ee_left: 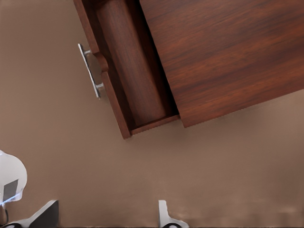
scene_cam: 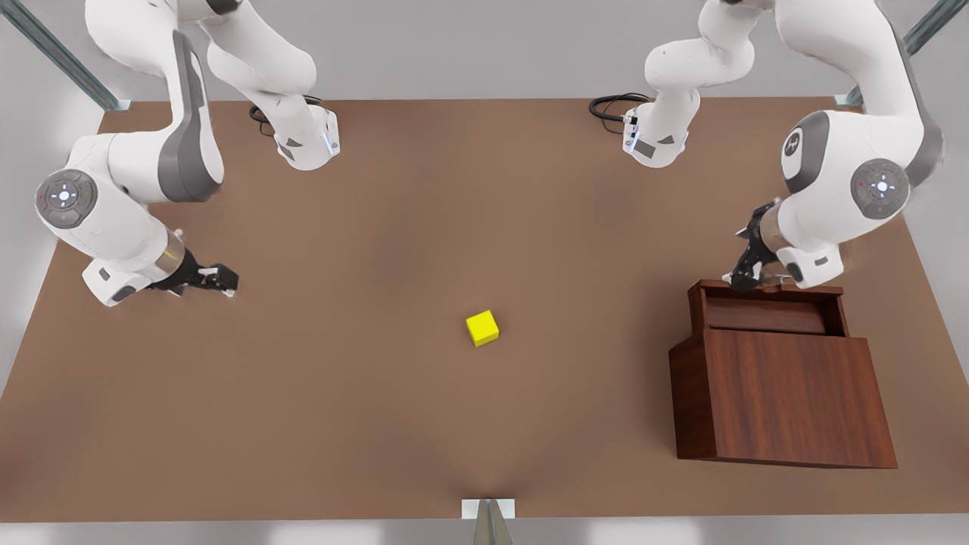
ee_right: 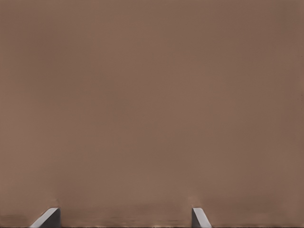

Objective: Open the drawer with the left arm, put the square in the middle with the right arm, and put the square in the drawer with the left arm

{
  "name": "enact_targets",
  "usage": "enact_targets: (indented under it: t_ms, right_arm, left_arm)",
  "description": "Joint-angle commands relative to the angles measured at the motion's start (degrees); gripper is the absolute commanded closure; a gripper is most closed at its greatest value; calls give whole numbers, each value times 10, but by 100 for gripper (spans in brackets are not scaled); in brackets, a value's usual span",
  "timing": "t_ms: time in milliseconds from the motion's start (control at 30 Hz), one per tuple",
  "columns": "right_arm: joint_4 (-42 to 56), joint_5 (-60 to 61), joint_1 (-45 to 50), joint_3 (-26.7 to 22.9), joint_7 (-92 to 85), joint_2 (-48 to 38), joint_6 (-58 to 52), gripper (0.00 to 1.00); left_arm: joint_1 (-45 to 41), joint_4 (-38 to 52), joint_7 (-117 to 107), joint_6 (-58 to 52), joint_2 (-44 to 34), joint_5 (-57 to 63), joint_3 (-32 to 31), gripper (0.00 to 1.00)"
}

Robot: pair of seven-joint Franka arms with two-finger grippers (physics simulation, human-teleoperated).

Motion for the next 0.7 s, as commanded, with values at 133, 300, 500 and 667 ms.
enact_targets:
  t_ms: [133,300,500,667]
  right_arm:
    - [-6,24,68,-81,-18,0,8,0]
    - [-1,25,72,-79,-18,7,22,0]
    - [-3,25,72,-79,-18,9,22,0]
    - [-3,25,72,-79,-18,9,21,0]
  left_arm:
    - [-69,38,372,142,126,174,-139,0]
    - [-234,208,441,265,317,202,-97,0]
    - [-268,129,628,327,349,275,-68,0]
    - [-262,85,749,352,365,239,-64,0]
